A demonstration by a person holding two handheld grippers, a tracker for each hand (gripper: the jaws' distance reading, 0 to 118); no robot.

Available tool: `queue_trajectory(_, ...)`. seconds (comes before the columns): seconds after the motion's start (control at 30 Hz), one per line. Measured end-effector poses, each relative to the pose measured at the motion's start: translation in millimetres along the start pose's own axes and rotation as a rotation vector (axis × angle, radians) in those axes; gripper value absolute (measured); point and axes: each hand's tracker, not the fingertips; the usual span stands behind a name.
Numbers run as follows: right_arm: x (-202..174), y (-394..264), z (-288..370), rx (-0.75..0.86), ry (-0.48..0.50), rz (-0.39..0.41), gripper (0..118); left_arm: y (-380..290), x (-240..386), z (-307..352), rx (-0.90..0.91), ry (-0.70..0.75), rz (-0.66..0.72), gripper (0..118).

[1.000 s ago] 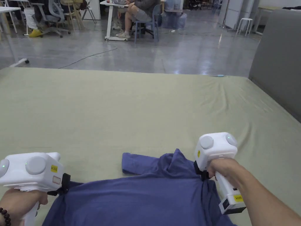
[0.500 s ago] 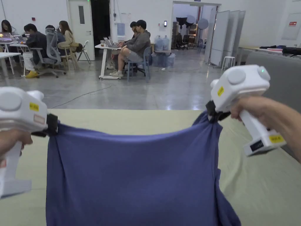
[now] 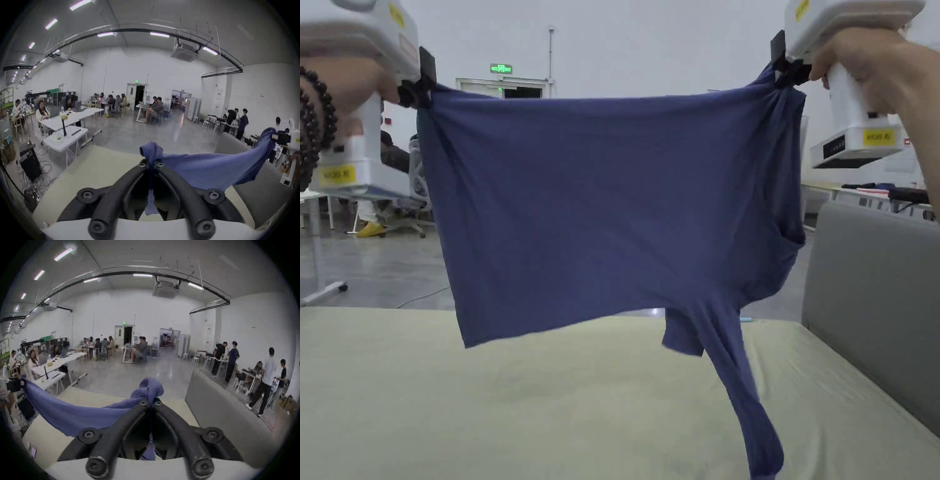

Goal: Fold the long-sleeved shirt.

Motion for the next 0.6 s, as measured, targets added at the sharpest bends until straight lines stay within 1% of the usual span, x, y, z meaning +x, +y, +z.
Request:
queue_trajectory(0.03, 0.8, -0.3, -3.1, -0.010, 0.004, 0.003, 0, 4.2, 2.3, 0.4, -0.001, 0.014, -0.016, 0)
queue_trajectory(0.07, -0.5, -1.8, -4.3, -0.013, -0.001, 0.009, 0, -6.3, 15.4, 18.4, -0.006, 0.015, -0.023, 0)
queue_trajectory(0.17, -4.4, -19.6, -17.1, -0.037, -0.004, 0.026, 0, -18.4, 18.2, 17.1, -0.013, 0.016, -0.031, 0)
queue_trajectory(0.23, -7.8, -39.7, -30.4, -0.063, -0.001, 0.016, 0, -39.6, 14.1, 8.5, -0.053, 0.013, -0.018, 0)
queue_trajectory(0.3, -13.3, -71.0, -52.2, -0.132, 0.024, 0.014, 0, -69.6, 12.9, -3.2, -0.089, 0.019, -0.018, 0)
queue_trajectory(0.37, -19.6, -103.8, -70.0, -0.168, 0.031, 0.028, 0, -103.8, 6.5, -15.6, -0.169, 0.015, -0.002, 0)
queue_trajectory(0.43, -22.7, -137.9, -89.8, -0.205, 0.046, 0.009, 0, -138.1, 1.9, -25.4, -0.191, 0.009, 0.022, 0)
queue_trajectory(0.5, -25.6, -172.8, -105.5, -0.275, 0.068, 0.002, 0, -173.9, -0.6, -34.5, -0.270, 0.014, 0.033, 0)
queue_trajectory(0.57, -25.8, -197.0, -115.4, -0.309, 0.068, 0.027, 0, -202.1, -2.2, -38.8, -0.312, 0.019, 0.026, 0)
queue_trajectory(0.6, -25.3, -208.2, -118.7, -0.309, 0.063, 0.024, 0, -182.4, -22.1, -93.2, -0.319, 0.017, 0.029, 0)
